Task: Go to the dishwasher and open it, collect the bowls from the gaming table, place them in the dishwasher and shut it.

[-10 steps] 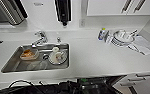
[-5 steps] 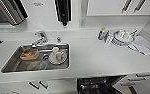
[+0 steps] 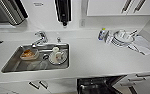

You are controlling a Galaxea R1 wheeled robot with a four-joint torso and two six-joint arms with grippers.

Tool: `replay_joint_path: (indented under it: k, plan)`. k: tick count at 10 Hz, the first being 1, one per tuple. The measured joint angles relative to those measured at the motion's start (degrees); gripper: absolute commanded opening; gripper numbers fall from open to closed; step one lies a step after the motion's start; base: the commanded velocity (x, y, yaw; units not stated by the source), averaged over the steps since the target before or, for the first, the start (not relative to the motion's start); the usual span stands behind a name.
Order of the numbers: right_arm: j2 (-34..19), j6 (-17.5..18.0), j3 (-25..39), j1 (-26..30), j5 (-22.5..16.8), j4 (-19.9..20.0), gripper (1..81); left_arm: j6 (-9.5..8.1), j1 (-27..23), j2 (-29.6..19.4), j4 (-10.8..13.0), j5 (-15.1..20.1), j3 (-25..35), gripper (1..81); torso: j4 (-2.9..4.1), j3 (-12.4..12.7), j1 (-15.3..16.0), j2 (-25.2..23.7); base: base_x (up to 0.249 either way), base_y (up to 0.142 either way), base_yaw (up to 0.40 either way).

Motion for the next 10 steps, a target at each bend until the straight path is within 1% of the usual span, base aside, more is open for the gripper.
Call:
replay_joint_path:
  k: [2, 3, 5, 7, 9, 10]
  plan:
    - [-4.3, 5.8, 5.3, 4.2, 0.9, -1.7, 1.0, 0.0, 2.6, 1.6, 1.4, -9.0, -10.9, 81.1, 0.0, 0.0, 0.0, 0.0, 0.0, 0.0, 0.0]
    - [-6.2, 8.3, 6.5, 6.6, 1.1, -2.0, 1.0, -0.02, 4.2, 3.0, 2.0, -12.7, -16.2, 81.1, 0.0, 0.0, 0.0, 0.0, 0.0, 0.0, 0.0]
    - [-9.6, 14.0, 9.7, 11.6, 1.1, -3.7, 1.0, 0.0, 6.5, 6.6, 3.2, -18.4, -25.7, 81.1, 0.0, 0.0, 0.0, 0.0, 0.0, 0.0, 0.0]
    - [-11.4, 20.5, 12.8, 16.8, 1.0, -7.1, 1.0, 0.02, 8.4, 11.8, 3.8, -22.2, -34.6, 81.1, 0.0, 0.0, 0.0, 0.0, 0.0, 0.0, 0.0]
    - [-12.2, 27.9, 14.4, 22.4, 0.9, -11.3, 1.0, 0.0, 10.8, 17.0, 3.9, -24.3, -43.2, 81.1, 0.0, 0.0, 0.0, 0.0, 0.0, 0.0, 0.0]
    - [-12.4, 31.9, 14.7, 25.1, 0.7, -14.1, 1.0, 0.02, 11.8, 19.3, 3.9, -25.1, -47.5, 81.1, 0.0, 0.0, 0.0, 0.0, 0.0, 0.0, 0.0]
